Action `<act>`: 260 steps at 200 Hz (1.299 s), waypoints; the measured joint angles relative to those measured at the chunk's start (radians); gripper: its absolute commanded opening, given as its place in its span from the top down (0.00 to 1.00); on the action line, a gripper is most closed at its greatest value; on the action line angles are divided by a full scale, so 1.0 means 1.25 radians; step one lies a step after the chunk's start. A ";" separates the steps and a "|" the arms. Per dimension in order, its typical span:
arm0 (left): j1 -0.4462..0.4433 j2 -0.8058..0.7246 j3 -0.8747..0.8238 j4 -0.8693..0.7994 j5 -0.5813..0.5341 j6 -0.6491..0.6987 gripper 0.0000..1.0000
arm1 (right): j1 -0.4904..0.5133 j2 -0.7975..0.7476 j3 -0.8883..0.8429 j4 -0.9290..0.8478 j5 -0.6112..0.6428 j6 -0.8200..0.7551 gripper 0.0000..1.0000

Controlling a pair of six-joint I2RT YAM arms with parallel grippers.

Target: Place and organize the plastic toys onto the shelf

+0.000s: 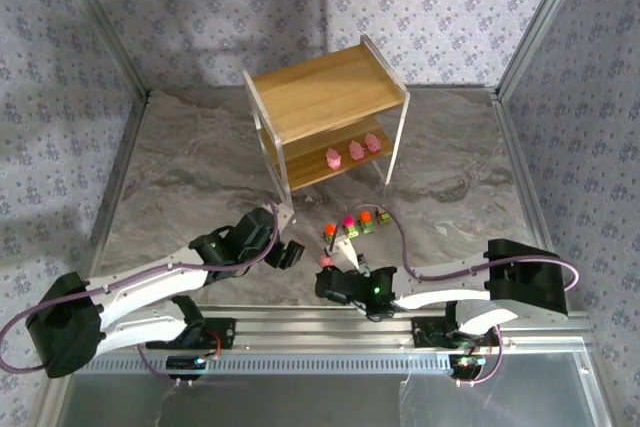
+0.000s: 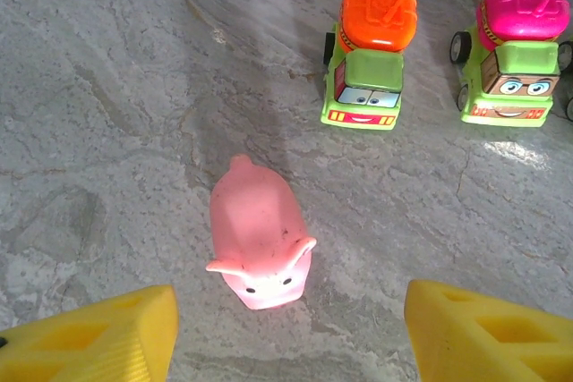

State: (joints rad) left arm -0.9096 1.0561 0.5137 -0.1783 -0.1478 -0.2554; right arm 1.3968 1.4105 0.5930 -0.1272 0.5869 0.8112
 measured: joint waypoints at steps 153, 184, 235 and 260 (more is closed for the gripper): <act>0.000 0.001 0.000 -0.004 0.000 0.000 0.14 | -0.023 0.077 0.003 0.047 -0.044 0.000 0.27; 0.000 0.001 0.000 -0.004 0.000 0.000 0.14 | -0.031 0.094 0.020 0.060 -0.054 -0.009 0.29; 0.000 0.001 0.000 -0.004 0.000 0.000 0.14 | -0.042 0.130 0.045 0.076 -0.070 -0.027 0.37; 0.001 0.001 0.000 -0.005 0.000 0.000 0.14 | -0.046 0.132 0.046 0.076 -0.072 -0.030 0.40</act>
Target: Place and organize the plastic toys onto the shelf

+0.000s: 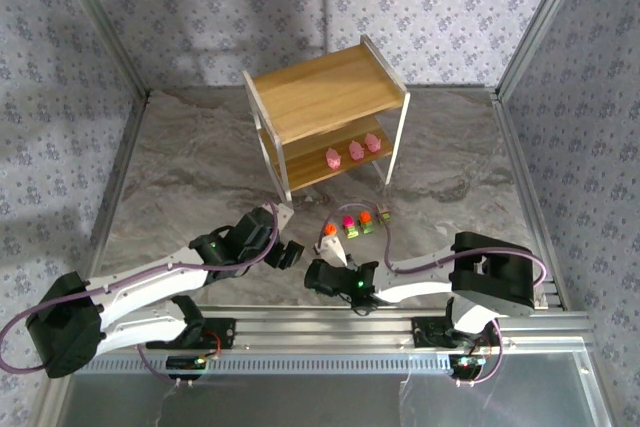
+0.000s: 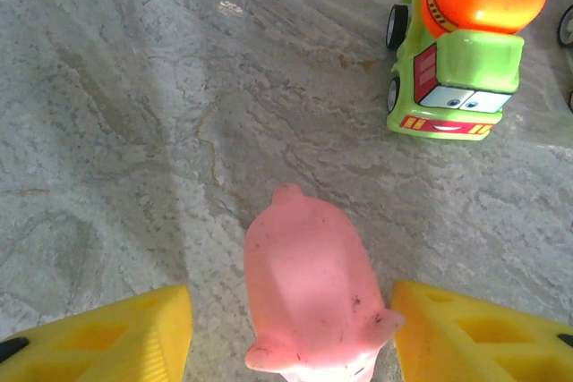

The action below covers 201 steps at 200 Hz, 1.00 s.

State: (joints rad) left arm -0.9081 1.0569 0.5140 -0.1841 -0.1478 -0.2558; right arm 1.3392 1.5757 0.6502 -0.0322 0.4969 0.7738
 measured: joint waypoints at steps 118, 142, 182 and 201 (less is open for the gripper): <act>0.004 0.000 0.000 0.000 0.000 0.000 0.14 | -0.002 0.000 -0.001 0.006 0.000 0.001 0.49; 0.004 0.000 0.000 0.000 0.000 0.000 0.14 | -0.002 0.000 -0.007 0.010 0.001 0.002 0.49; 0.004 0.000 0.000 0.000 0.000 0.000 0.14 | -0.002 0.000 -0.011 0.018 0.004 0.004 0.49; 0.004 0.000 0.000 0.000 0.000 0.000 0.14 | -0.002 0.000 -0.015 0.024 0.007 0.004 0.49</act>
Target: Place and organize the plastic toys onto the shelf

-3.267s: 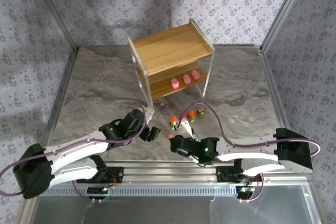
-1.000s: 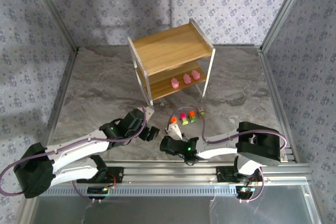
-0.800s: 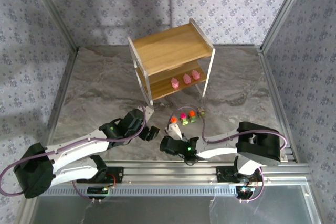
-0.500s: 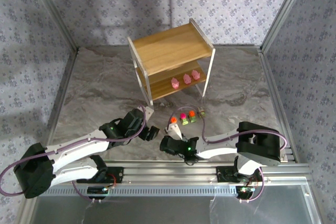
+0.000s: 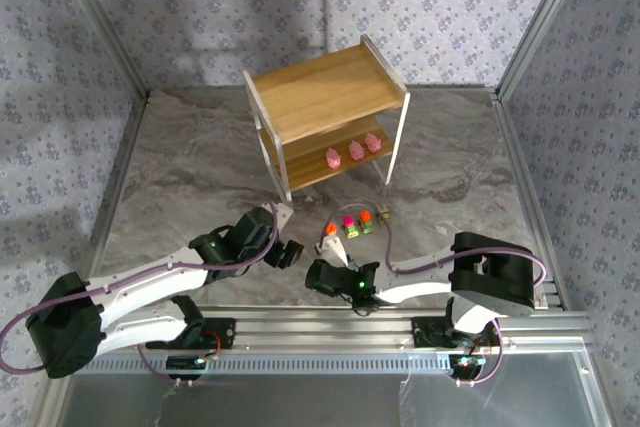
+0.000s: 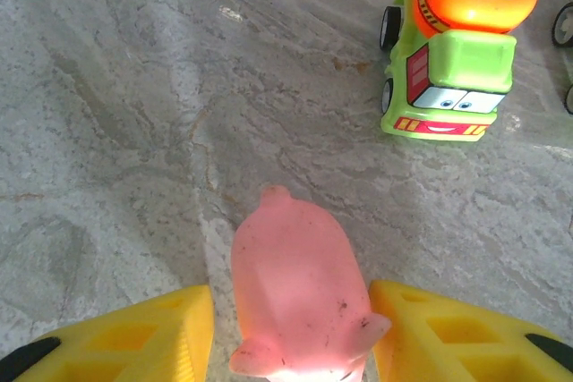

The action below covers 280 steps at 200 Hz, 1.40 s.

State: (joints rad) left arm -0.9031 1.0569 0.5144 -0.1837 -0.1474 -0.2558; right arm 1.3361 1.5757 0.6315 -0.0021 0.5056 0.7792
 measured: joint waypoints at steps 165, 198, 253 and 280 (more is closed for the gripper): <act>0.000 0.002 0.001 0.000 0.000 0.000 0.14 | -0.006 0.002 -0.004 -0.002 0.005 -0.004 0.59; 0.000 0.011 0.001 0.000 0.000 0.000 0.14 | -0.006 0.002 -0.003 -0.004 0.009 -0.008 0.63; 0.000 0.015 0.007 0.000 0.000 0.000 0.14 | -0.006 -0.006 -0.003 -0.016 0.011 -0.010 0.68; 0.000 0.015 0.007 0.000 0.000 0.000 0.14 | -0.006 -0.013 0.001 -0.039 0.011 -0.016 0.70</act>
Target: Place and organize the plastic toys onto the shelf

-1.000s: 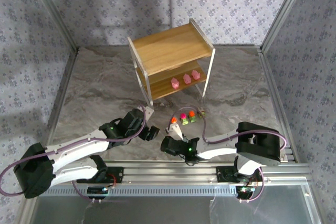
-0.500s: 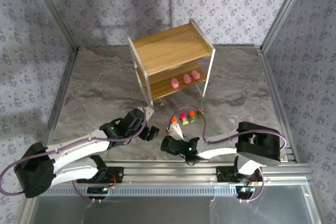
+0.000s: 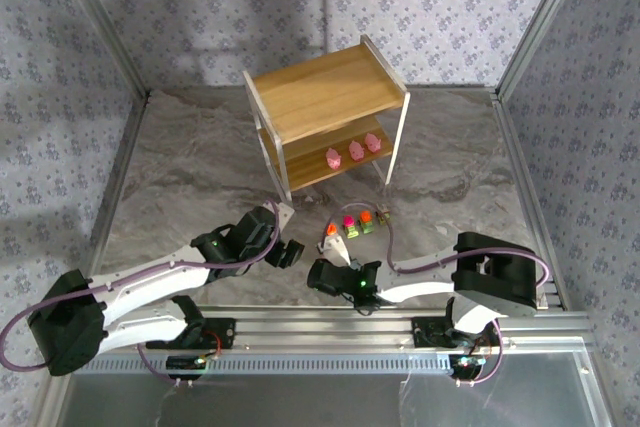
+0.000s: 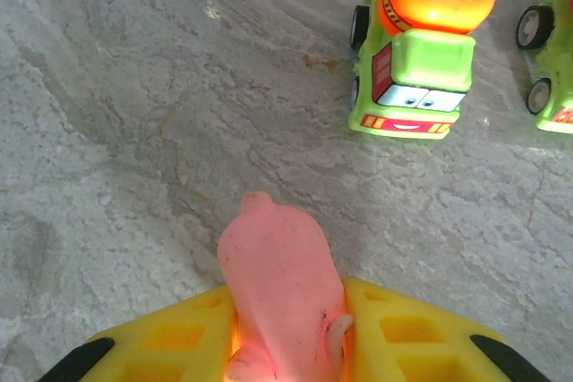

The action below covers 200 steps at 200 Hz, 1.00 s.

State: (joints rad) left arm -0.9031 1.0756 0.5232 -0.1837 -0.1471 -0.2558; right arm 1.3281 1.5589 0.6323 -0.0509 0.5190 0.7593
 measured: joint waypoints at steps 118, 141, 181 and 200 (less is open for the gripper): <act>0.000 -0.002 0.000 0.000 0.000 0.000 0.14 | -0.021 -0.098 0.078 -0.164 0.023 -0.044 0.71; 0.000 -0.007 0.000 0.000 0.000 0.000 0.14 | -0.038 -0.119 0.096 -0.186 0.027 -0.057 0.72; 0.000 -0.055 -0.001 0.001 0.005 0.000 0.14 | -0.100 -0.139 0.145 -0.216 0.027 -0.081 0.72; 0.000 -0.087 -0.006 0.005 0.018 0.000 0.14 | -0.120 -0.143 0.167 -0.223 0.026 -0.105 0.72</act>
State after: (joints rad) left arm -0.9028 0.9668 0.5152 -0.1768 -0.1246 -0.2554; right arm 1.1782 1.3796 0.8406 -0.3294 0.5518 0.6285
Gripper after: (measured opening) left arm 0.857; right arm 0.284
